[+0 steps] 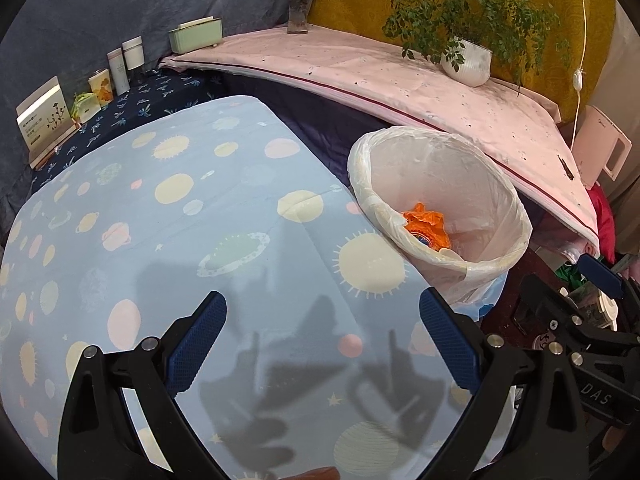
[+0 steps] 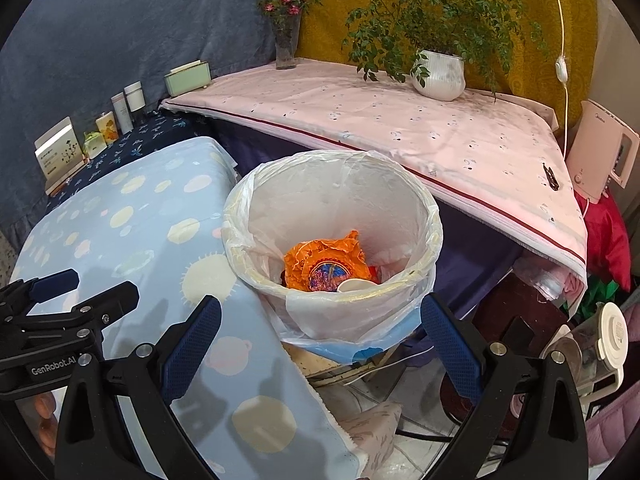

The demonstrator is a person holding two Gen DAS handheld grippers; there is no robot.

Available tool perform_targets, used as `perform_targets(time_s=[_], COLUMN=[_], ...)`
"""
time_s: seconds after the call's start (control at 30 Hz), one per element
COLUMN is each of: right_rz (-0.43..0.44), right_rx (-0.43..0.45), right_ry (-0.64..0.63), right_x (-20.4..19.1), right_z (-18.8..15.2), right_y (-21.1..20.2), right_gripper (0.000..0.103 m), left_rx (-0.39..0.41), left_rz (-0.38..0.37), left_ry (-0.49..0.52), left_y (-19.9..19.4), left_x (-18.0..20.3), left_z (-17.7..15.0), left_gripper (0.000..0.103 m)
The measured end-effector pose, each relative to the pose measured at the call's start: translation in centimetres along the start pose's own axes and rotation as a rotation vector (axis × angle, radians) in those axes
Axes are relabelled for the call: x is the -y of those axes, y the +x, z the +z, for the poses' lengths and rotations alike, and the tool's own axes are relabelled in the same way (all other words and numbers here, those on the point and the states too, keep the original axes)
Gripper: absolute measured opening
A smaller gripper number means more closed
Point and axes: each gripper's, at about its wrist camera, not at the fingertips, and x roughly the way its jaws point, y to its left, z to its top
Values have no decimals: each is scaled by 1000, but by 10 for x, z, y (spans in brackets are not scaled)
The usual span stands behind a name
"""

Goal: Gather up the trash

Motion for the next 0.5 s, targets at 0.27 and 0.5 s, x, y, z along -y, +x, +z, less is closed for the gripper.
perform_targets(time_s=[0.27,0.5], right_rz=[-7,-11], right_rx=[4,-1], right_ry=[4,8], right_x=[2,4], right_z=[-2,-3], right_y=[-3,-3], right_gripper=[96,96], left_rx=[5,1], left_rz=[16,24], left_ry=[17,17], left_y=[1,3], left_x=[6,7], left_z=[-1,-1], left_gripper=[93,93])
